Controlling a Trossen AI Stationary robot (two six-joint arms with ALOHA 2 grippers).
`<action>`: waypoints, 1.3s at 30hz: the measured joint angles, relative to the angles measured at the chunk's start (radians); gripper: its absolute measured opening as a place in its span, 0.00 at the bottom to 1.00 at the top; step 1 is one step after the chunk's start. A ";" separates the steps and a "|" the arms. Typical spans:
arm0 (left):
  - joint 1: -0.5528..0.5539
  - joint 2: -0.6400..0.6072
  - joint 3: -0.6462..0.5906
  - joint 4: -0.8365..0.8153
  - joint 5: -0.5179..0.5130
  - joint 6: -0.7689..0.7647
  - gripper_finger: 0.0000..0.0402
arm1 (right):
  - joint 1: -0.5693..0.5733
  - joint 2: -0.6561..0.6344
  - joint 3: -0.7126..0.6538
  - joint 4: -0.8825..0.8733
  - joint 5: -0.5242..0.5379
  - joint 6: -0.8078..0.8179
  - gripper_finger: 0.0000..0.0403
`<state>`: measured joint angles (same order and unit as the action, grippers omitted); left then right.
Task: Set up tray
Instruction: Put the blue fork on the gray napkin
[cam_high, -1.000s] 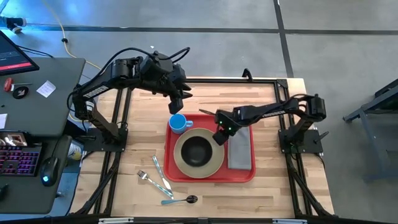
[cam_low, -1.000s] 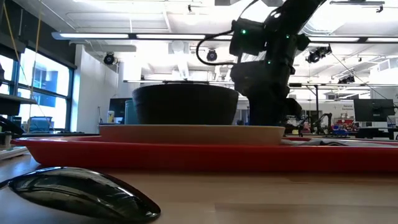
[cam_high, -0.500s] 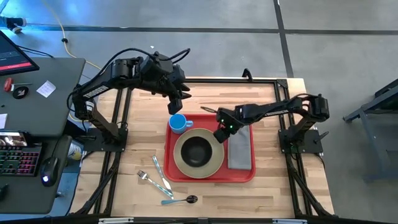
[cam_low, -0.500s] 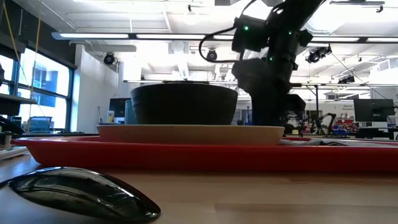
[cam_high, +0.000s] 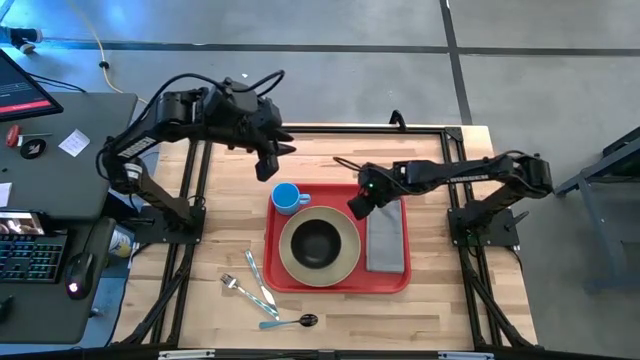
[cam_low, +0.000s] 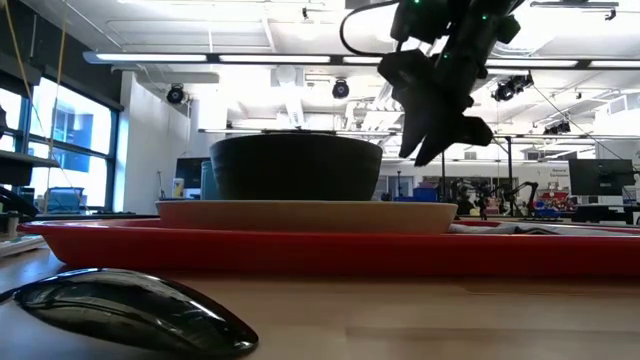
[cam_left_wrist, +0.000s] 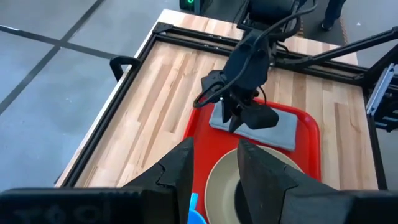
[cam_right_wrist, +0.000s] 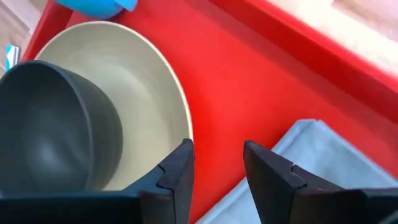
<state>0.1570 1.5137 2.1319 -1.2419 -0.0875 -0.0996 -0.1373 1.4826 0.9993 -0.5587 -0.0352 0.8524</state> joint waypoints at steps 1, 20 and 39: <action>0.000 -0.001 0.000 -0.001 0.001 0.000 0.39 | 0.003 0.000 0.000 0.000 -0.003 0.011 0.32; 0.000 -0.324 -0.448 0.325 0.111 0.062 0.16 | 0.207 0.000 0.000 0.175 0.029 0.359 0.32; -0.130 -0.529 -0.776 0.751 0.194 -0.278 0.21 | 0.329 0.000 0.261 0.069 0.221 0.157 0.32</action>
<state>0.0266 0.9852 1.3560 -0.4907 0.1063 -0.3780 0.1921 1.4825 1.2599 -0.4900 0.1854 1.0093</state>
